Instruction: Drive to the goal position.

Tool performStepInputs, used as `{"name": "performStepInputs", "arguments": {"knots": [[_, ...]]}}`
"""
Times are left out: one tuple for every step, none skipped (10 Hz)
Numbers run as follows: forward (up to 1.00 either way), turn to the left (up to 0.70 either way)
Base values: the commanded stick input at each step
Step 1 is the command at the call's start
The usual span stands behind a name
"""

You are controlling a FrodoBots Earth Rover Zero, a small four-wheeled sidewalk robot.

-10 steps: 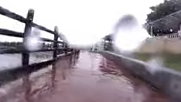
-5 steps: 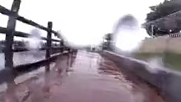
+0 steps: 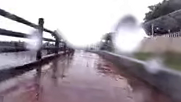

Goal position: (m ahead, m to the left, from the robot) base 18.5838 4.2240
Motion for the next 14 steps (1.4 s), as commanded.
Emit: {"name": "performStepInputs", "arguments": {"knots": [[1.0,0.0],[1.0,0.0],[1.0,0.0],[1.0,0.0],[1.0,0.0],[1.0,0.03],[1.0,0.1],[1.0,0.1],[1.0,0.03],[1.0,0.0],[1.0,0.0],[1.0,0.0],[1.0,0.0],[1.0,0.0]]}}
